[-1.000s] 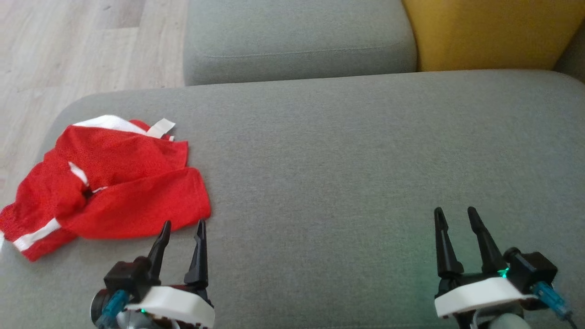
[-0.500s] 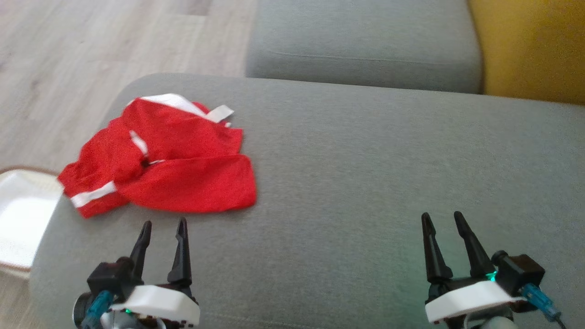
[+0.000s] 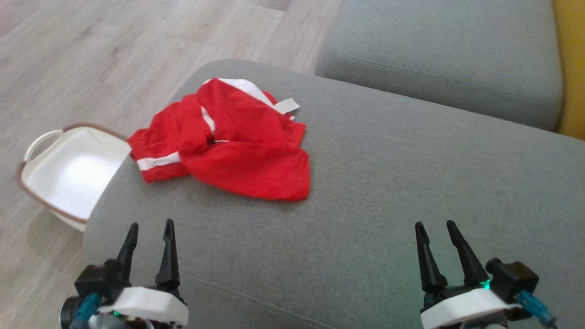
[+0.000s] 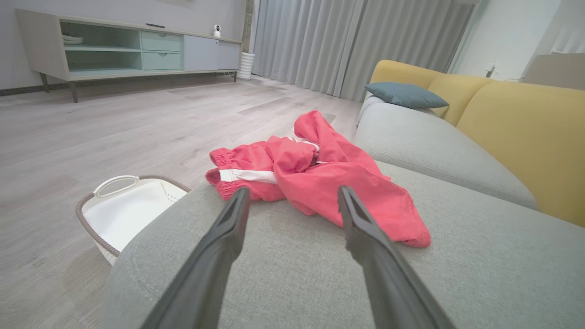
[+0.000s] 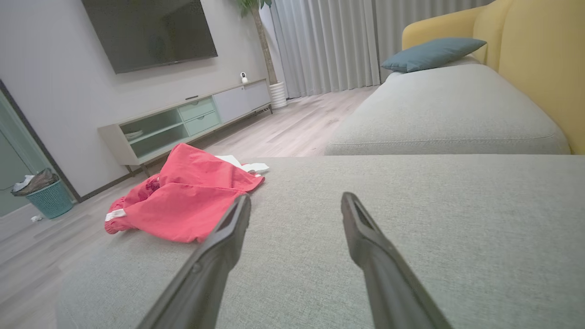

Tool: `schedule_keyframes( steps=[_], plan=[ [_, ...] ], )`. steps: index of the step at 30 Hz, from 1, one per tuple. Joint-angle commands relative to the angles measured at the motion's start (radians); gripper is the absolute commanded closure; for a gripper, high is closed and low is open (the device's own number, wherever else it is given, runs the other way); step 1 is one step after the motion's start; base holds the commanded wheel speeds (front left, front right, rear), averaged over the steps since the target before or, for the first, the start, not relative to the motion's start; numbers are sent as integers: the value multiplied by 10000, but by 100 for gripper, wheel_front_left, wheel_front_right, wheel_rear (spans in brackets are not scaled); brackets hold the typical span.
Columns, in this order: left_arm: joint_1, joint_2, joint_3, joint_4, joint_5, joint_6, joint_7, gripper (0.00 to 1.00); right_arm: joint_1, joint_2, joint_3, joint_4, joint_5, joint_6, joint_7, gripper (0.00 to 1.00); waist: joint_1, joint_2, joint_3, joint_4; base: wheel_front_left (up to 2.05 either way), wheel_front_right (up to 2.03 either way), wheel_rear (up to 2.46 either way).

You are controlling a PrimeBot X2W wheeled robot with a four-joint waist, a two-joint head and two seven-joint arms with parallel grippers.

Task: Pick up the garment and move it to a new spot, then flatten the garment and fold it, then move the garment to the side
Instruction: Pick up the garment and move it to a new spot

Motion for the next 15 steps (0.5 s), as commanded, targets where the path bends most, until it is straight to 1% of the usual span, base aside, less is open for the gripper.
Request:
schedule_keyframes(
  steps=[1, 8, 15],
  plan=[
    [-259, -24, 385, -319, 77, -62, -124, 0, -256, -85, 230, -283, 82, 40, -109, 0, 0, -1, -9, 166, 0, 0, 0],
    [-307, -24, 580, -339, 88, -133, -124, 0, -308, -85, 245, -257, 103, 40, -109, 0, 0, -1, 73, 165, 0, 0, 0],
    [-864, 82, 1023, -268, 131, -389, -124, 0, -601, -85, -82, -323, -129, 40, -109, 0, 0, -1, 715, -126, 0, 0, 0]
  ],
)
